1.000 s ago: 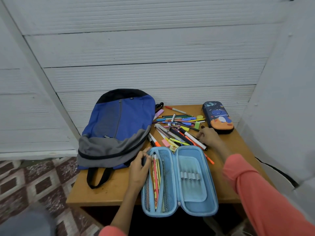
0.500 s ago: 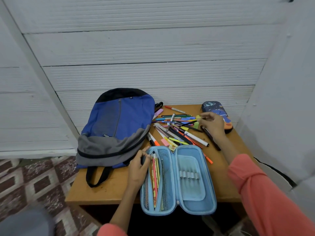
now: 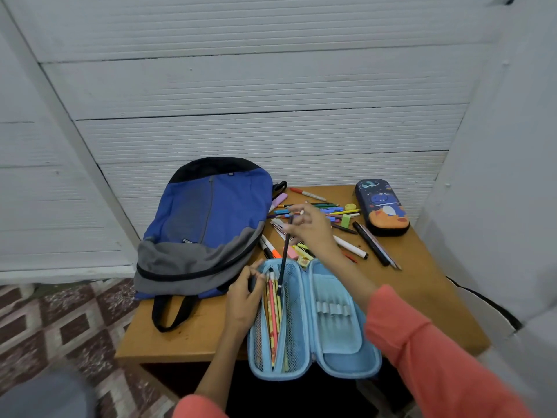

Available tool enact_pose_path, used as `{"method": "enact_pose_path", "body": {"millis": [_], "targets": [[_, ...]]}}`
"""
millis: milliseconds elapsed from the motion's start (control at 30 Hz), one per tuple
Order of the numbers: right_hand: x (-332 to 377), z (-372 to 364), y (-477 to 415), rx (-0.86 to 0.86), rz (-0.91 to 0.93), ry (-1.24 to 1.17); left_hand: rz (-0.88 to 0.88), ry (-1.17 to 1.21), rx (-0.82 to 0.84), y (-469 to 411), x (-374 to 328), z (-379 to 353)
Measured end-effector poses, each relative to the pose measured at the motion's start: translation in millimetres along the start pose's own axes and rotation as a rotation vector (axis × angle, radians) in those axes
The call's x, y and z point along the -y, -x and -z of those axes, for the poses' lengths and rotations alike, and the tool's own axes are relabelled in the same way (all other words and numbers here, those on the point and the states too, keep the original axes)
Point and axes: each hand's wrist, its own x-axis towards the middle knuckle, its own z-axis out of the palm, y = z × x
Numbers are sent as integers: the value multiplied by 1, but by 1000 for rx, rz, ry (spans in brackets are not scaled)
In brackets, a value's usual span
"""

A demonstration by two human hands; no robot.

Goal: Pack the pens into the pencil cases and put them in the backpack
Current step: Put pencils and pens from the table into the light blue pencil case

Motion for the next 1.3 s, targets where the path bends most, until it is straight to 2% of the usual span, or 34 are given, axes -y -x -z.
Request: {"method": "enact_pose_path", "body": {"millis": [267, 367, 633, 1000, 1100, 1200, 1300], "targets": [[-21, -28, 12, 278, -121, 445, -34, -21, -6, -3, 5, -2], [-27, -31, 20, 410, -97, 662, -39, -24, -3, -3, 8, -1], [-24, -35, 38, 359, 58, 956, -49, -13, -7, -2, 7, -2], [-24, -35, 43, 418, -26, 1011, -30, 8, 6, -2, 6, -2], [-24, -31, 35, 451, -108, 880, -28, 6, 4, -2, 6, -2], [-21, -15, 13, 277, -155, 674, -13, 16, 9, -1, 6, -1], [-24, 16, -10, 42, -169, 727, -11, 23, 11, 0, 2, -1]]}}
